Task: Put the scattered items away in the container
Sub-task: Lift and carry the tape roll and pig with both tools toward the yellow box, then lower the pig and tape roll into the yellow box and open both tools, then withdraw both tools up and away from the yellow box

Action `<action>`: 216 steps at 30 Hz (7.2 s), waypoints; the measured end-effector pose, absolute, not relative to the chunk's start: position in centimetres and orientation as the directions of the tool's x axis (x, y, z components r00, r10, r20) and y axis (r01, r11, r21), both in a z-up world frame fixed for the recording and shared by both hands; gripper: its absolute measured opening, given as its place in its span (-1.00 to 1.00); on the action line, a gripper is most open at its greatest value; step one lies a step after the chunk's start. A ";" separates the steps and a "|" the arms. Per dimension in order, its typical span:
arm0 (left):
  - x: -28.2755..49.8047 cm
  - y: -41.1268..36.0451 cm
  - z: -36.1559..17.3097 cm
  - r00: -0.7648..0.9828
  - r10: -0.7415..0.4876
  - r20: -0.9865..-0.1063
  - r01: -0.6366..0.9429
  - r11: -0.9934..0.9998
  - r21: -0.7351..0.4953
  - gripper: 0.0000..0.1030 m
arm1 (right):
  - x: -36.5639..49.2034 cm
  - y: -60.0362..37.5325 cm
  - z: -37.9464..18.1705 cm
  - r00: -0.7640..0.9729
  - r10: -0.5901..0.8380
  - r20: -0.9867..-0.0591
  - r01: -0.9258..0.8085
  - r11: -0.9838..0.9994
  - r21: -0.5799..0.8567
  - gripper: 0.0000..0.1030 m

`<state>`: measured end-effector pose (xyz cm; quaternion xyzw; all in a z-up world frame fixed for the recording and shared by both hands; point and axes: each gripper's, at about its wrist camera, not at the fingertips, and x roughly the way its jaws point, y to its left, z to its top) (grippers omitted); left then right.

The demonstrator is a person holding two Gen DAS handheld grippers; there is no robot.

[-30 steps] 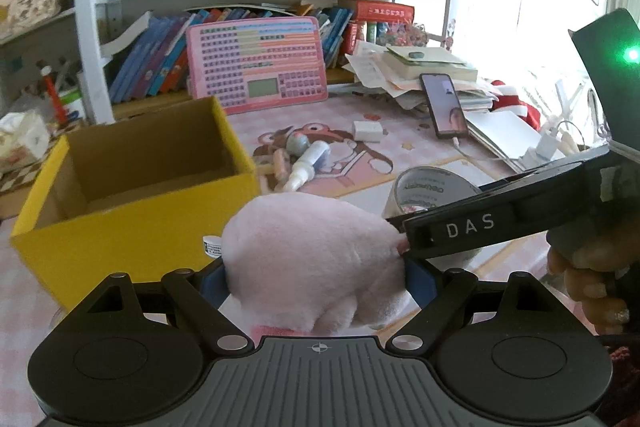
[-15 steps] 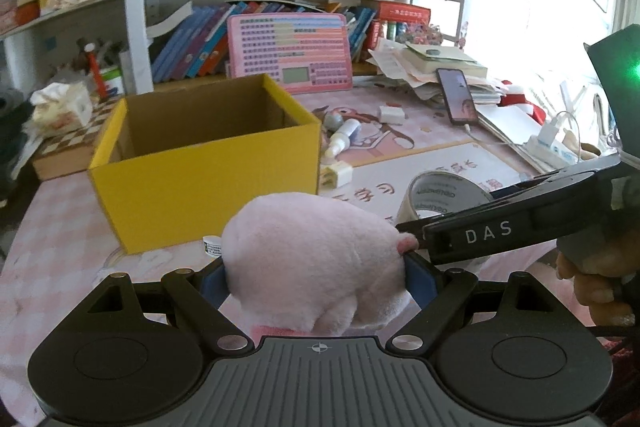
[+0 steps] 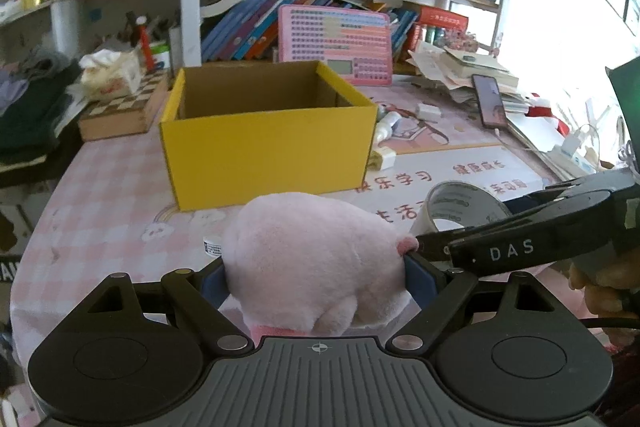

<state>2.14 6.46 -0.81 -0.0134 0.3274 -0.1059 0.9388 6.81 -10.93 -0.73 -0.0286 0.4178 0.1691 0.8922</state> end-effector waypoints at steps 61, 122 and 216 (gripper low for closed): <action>9.9 12.8 4.3 0.877 -0.083 -0.474 0.057 0.996 -0.069 0.71 | 15.2 -4.7 4.2 0.599 0.418 -0.683 -0.555 0.832 0.023 0.64; 34.8 7.2 -3.3 0.541 -0.018 -0.841 0.276 0.948 0.157 0.82 | 39.9 3.4 -5.5 0.322 0.254 -0.912 -0.941 -0.019 -0.337 0.67; 3.3 7.1 -1.6 0.718 -0.139 -0.682 0.124 0.990 -0.071 0.90 | 5.9 -10.9 -1.2 0.633 0.201 -0.747 -0.370 0.927 -0.064 0.75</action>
